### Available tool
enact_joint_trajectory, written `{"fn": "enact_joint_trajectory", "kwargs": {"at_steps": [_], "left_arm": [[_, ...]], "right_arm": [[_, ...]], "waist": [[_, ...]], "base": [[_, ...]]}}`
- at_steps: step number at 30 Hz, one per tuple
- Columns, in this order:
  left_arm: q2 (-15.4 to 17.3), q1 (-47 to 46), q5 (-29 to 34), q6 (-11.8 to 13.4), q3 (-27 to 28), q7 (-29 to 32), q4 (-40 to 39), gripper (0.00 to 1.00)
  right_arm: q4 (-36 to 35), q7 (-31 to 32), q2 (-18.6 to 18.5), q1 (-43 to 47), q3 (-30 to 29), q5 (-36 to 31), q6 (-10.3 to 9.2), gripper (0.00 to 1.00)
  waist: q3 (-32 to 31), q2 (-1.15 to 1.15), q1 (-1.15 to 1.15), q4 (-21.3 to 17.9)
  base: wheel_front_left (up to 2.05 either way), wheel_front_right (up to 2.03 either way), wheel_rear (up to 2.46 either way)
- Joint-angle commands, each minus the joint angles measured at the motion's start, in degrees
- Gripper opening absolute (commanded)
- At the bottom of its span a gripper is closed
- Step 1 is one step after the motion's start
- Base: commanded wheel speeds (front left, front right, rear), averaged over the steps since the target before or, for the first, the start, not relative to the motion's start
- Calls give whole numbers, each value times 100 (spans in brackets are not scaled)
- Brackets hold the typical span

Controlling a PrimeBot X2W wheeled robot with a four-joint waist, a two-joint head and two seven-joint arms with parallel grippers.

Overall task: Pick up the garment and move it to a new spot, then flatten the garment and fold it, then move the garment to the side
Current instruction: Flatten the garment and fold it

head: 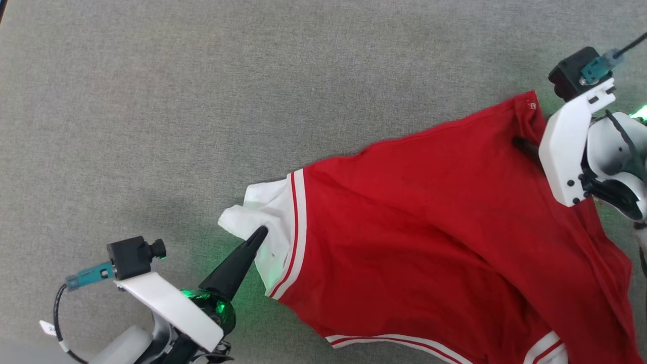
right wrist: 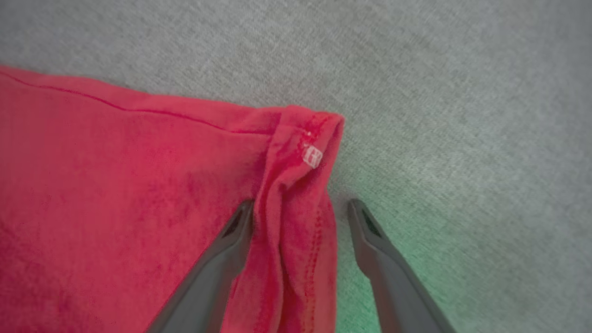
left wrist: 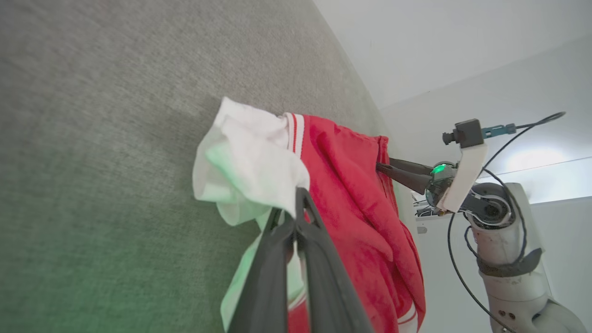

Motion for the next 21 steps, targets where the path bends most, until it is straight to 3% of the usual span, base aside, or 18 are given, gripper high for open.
{"fn": "enact_joint_trajectory", "kwargs": {"at_steps": [1,2,3,4,11,21], "left_arm": [[-33,-135,-35,-28,-24,23,30,0],[-33,-135,-35,-28,-24,23,30,0],[-35,-178,-52,-28,-47,56,53,0],[-30,-232,-66,-28,-65,83,77,0],[101,-857,-134,-28,129,211,409,0],[458,-2743,-450,-28,1031,660,1137,0]], "right_arm": [[284,73,24,117,280,88,-4,93],[284,73,24,117,280,88,-4,93],[355,87,7,97,396,142,-4,29],[417,65,-5,60,482,203,-4,0],[725,-810,19,-502,282,227,-16,0],[1741,-2316,809,-1958,-945,-382,-9,0]], "waist": [[10,0,0,-6],[10,0,0,-6],[7,0,0,-12],[0,0,0,-23],[-197,0,0,-212],[-172,0,0,-833]], "base": [[0,0,0],[0,0,0],[0,0,0],[0,0,0],[0,0,0],[0,0,0]]}}
